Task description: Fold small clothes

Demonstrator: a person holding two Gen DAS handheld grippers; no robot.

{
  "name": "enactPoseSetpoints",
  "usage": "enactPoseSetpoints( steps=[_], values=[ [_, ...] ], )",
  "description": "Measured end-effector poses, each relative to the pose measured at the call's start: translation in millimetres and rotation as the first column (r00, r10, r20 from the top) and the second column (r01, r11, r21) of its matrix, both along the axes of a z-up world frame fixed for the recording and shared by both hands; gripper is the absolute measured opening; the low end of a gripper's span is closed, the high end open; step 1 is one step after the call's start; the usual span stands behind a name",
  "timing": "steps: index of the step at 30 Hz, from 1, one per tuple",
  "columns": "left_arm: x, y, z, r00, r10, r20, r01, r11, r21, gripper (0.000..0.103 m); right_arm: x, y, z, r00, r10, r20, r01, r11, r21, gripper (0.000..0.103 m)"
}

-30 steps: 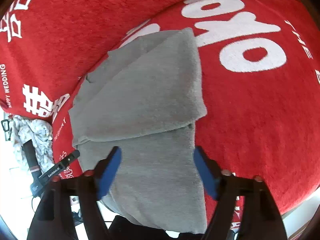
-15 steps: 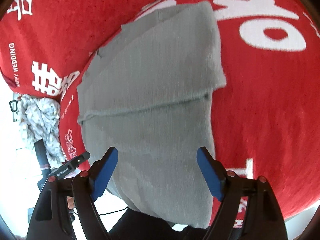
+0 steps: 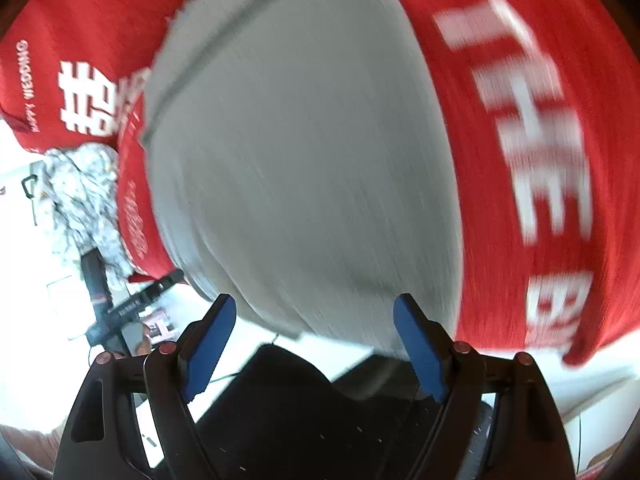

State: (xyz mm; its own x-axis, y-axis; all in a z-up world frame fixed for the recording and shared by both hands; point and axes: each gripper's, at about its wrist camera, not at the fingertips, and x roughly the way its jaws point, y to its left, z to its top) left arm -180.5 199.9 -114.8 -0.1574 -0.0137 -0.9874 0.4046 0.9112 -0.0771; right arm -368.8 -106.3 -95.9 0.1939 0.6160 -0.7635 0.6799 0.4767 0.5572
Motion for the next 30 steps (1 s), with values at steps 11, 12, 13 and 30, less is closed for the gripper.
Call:
enactPoseSetpoints(
  steps=[11,12,13,30],
  values=[
    [-23,31,-46,0.99,0.066,-0.126,-0.08,0.991,-0.106,0.102,-44,47,-64,0.992,0.048,-0.114,-0.049,0.999,-0.006,0.084],
    [-24,34,-48,0.988,0.07,-0.134,-0.084,0.991,-0.104,0.102,-47,46,-67,0.992,0.041,-0.118,-0.043,0.999,-0.016,0.084],
    [-26,37,-50,0.989,0.065,-0.135,-0.078,0.992,-0.097,0.102,-50,45,-68,0.992,0.034,-0.119,-0.037,0.999,-0.026,0.084],
    [-31,9,-13,0.969,-0.034,-0.243,-0.048,0.945,-0.323,0.01,-57,33,-29,0.981,-0.189,0.041,0.182,0.974,0.138,0.013]
  ],
)
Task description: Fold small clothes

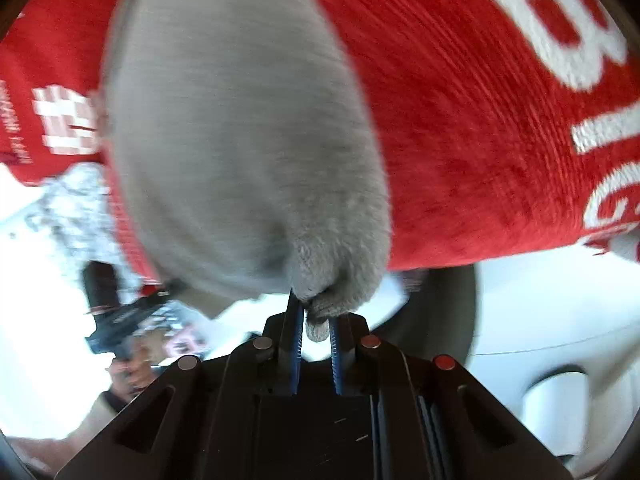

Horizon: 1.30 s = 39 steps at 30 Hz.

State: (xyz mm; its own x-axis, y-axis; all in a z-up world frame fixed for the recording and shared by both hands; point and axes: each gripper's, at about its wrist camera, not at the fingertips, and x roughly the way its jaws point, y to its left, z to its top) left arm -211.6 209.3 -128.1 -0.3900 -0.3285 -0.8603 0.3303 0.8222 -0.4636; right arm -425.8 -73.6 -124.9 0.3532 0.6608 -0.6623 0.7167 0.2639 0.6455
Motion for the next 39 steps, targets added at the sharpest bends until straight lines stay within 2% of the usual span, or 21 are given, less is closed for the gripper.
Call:
enactPoseSetpoints(
  steps=[4,6,9,10,11,13,15,18,21,26,27,29,30,31,33,35,37,39],
  values=[
    [20,-11,44,0.997,0.066,0.036,-0.061,0.991,-0.123,0.01,29,-22,48,0.983,-0.069,0.169,0.065,0.997,0.032,0.013],
    [29,-19,54,0.994,0.093,0.064,-0.081,0.984,-0.158,0.01,47,-34,64,0.971,-0.097,0.219,0.092,0.995,0.029,0.013],
    [72,-46,70,0.985,0.111,0.133,-0.085,0.978,-0.189,0.01,85,-71,79,0.949,-0.128,0.289,0.131,0.991,0.007,0.012],
    [82,-55,72,0.981,0.115,0.159,-0.084,0.979,-0.186,0.01,96,-80,84,0.946,-0.126,0.299,0.135,0.991,-0.009,0.007],
    [95,-64,73,0.974,0.119,0.193,-0.086,0.981,-0.171,0.01,110,-89,86,0.942,-0.132,0.307,0.145,0.989,-0.021,0.006],
    [118,-78,72,0.961,0.13,0.244,-0.099,0.986,-0.136,0.01,132,-114,83,0.94,-0.153,0.304,0.174,0.984,-0.043,0.006],
    [136,-94,74,0.946,0.153,0.287,-0.128,0.986,-0.103,0.01,151,-138,74,0.953,-0.147,0.263,0.176,0.98,-0.091,0.006],
    [153,-101,74,0.942,0.168,0.29,-0.152,0.985,-0.077,0.01,152,-177,71,0.971,-0.131,0.2,0.16,0.978,-0.134,0.006],
    [163,-102,76,0.95,0.15,0.275,-0.141,0.989,-0.053,0.017,156,-183,68,0.98,-0.102,0.172,0.131,0.977,-0.166,0.01],
    [168,-99,90,0.947,0.109,0.302,-0.121,0.992,0.02,0.017,166,-174,63,0.995,-0.028,0.096,0.048,0.975,-0.218,0.011],
    [169,-100,94,0.945,0.105,0.309,-0.119,0.992,0.029,0.017,169,-172,64,0.996,-0.007,0.087,0.028,0.971,-0.237,0.017],
    [170,-100,101,0.937,0.092,0.337,-0.114,0.993,0.044,0.018,174,-170,70,0.996,0.049,0.072,-0.027,0.957,-0.288,0.047],
    [171,-103,104,0.93,0.077,0.358,-0.106,0.993,0.061,0.023,175,-169,72,0.995,0.071,0.071,-0.045,0.949,-0.312,0.068],
    [171,-106,105,0.924,0.055,0.379,-0.095,0.992,0.088,0.059,180,-168,75,0.992,0.099,0.074,-0.068,0.939,-0.338,0.07],
    [168,-117,108,0.895,0.004,0.447,-0.071,0.989,0.133,0.101,189,-167,76,0.988,0.136,0.067,-0.103,0.926,-0.363,0.07],
    [161,-130,112,0.857,-0.069,0.511,-0.013,0.988,0.155,0.101,197,-167,72,0.986,0.16,0.053,-0.129,0.917,-0.377,0.07],
    [153,-151,100,0.844,-0.158,0.513,0.068,0.98,0.189,0.101,206,-166,66,0.981,0.192,0.025,-0.166,0.901,-0.401,0.07],
    [148,-168,82,0.835,-0.228,0.5,0.13,0.966,0.224,0.101,211,-163,60,0.979,0.202,0.013,-0.181,0.902,-0.392,0.07]
  ],
)
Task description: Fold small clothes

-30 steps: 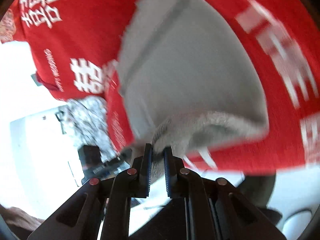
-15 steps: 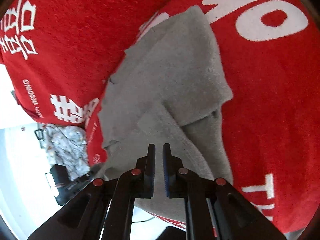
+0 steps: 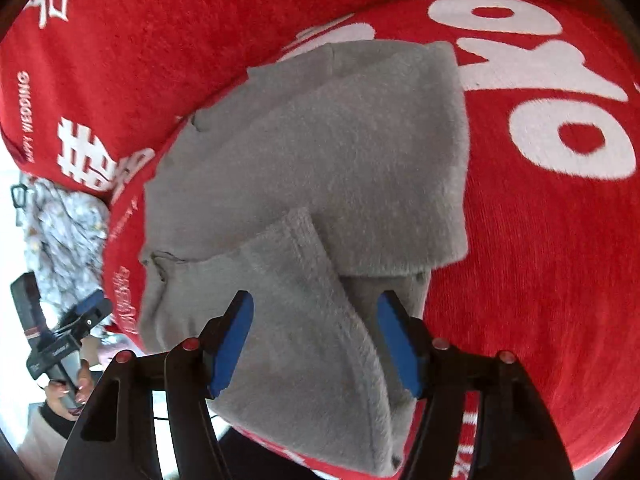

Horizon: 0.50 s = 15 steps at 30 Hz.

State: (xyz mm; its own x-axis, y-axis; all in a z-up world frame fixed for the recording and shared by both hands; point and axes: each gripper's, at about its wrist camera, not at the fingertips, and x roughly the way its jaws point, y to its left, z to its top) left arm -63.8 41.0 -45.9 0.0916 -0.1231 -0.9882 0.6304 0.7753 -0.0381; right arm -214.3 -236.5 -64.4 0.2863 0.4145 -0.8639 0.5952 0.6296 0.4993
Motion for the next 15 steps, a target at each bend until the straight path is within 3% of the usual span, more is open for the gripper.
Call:
enactPoseSetpoints(
  steps=[6,8,9,10,11,12,13,15],
  values=[
    [-2,-17,-52,0.992,-0.122,-0.015,0.123,0.988,0.098,0.101,10,11,-5,0.999,0.016,-0.039,-0.018,0.998,-0.059,0.069],
    [2,-15,-63,0.99,-0.135,-0.029,0.138,0.983,0.121,0.087,11,14,-6,0.999,0.0,-0.048,-0.004,0.998,-0.07,0.069],
    [5,-13,-66,0.989,-0.136,-0.062,0.142,0.985,0.097,0.079,11,17,-9,0.998,-0.001,-0.063,-0.005,0.997,-0.083,0.069],
    [9,-10,-65,0.987,-0.125,-0.097,0.131,0.99,0.054,0.058,13,21,-10,0.996,0.008,-0.085,-0.018,0.993,-0.114,0.063],
    [12,-8,-63,0.985,-0.119,-0.125,0.122,0.992,0.015,0.044,14,24,-9,0.995,0.02,-0.098,-0.034,0.989,-0.142,0.054],
    [14,-6,-60,0.983,-0.124,-0.135,0.124,0.992,-0.004,0.022,17,29,-7,0.993,0.043,-0.114,-0.061,0.984,-0.165,0.015],
    [18,-5,-56,0.981,-0.128,-0.143,0.127,0.992,-0.016,0.013,18,34,-5,0.99,0.059,-0.125,-0.08,0.983,-0.168,0.006],
    [27,3,-45,0.98,-0.102,-0.168,0.091,0.993,-0.072,0.013,18,40,10,0.992,0.068,-0.107,-0.088,0.977,-0.196,0.006]
  ],
)
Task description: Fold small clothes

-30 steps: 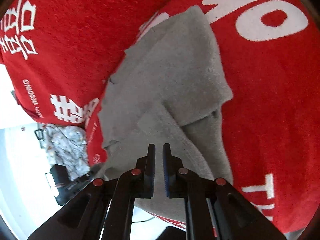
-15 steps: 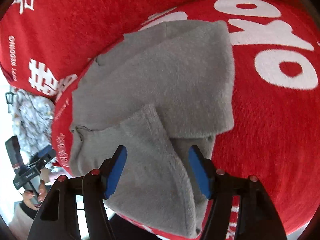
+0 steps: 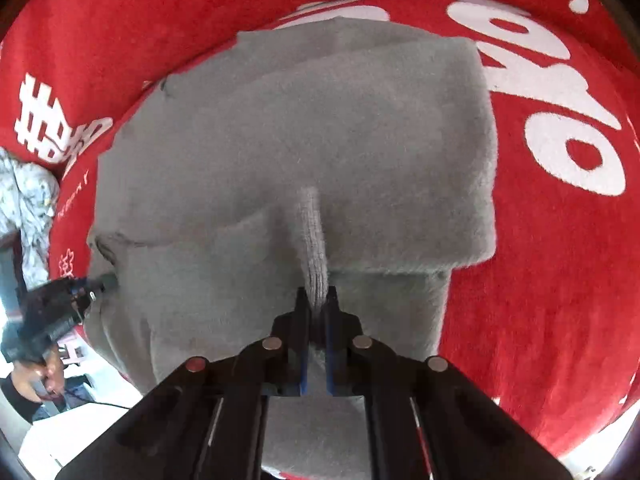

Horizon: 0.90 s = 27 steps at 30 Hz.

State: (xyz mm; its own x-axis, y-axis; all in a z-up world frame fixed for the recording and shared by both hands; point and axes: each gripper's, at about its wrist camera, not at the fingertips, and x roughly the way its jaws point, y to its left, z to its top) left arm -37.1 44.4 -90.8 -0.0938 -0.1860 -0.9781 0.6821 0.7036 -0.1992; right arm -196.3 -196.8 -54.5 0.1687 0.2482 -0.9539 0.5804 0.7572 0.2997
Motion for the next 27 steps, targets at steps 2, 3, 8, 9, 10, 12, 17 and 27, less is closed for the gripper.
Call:
enactPoseSetpoints(
  steps=[2,3,8,9,10,12,17,27],
  values=[
    [12,10,19,0.999,0.044,-0.004,-0.044,0.998,-0.05,0.012,-1,0,20,1.0,-0.001,0.027,0.001,1.0,-0.029,0.006],
    [17,14,28,0.998,0.06,-0.003,-0.06,0.996,-0.07,0.012,-1,-3,35,0.998,-0.018,0.056,0.019,0.999,-0.026,0.006],
    [50,15,74,0.992,0.113,0.06,-0.101,0.98,-0.172,0.012,18,-32,84,0.988,-0.047,0.149,0.06,0.994,-0.086,0.006],
    [57,9,79,0.99,0.116,0.076,-0.1,0.977,-0.186,0.012,26,-39,89,0.986,-0.047,0.163,0.063,0.994,-0.095,0.006],
    [65,4,82,0.989,0.117,0.093,-0.096,0.975,-0.198,0.012,36,-48,92,0.984,-0.042,0.174,0.062,0.992,-0.113,0.006],
    [84,-10,83,0.983,0.124,0.136,-0.094,0.973,-0.209,0.012,56,-63,91,0.983,-0.023,0.183,0.051,0.987,-0.15,0.006],
    [129,-50,39,0.968,0.182,0.174,-0.151,0.973,-0.177,0.012,106,-87,51,0.988,-0.016,0.155,0.046,0.98,-0.194,0.006],
    [150,-57,-33,0.947,0.24,0.215,-0.236,0.971,-0.045,0.026,117,-109,-37,0.984,-0.149,0.099,0.16,0.98,-0.117,0.007]
  ],
)
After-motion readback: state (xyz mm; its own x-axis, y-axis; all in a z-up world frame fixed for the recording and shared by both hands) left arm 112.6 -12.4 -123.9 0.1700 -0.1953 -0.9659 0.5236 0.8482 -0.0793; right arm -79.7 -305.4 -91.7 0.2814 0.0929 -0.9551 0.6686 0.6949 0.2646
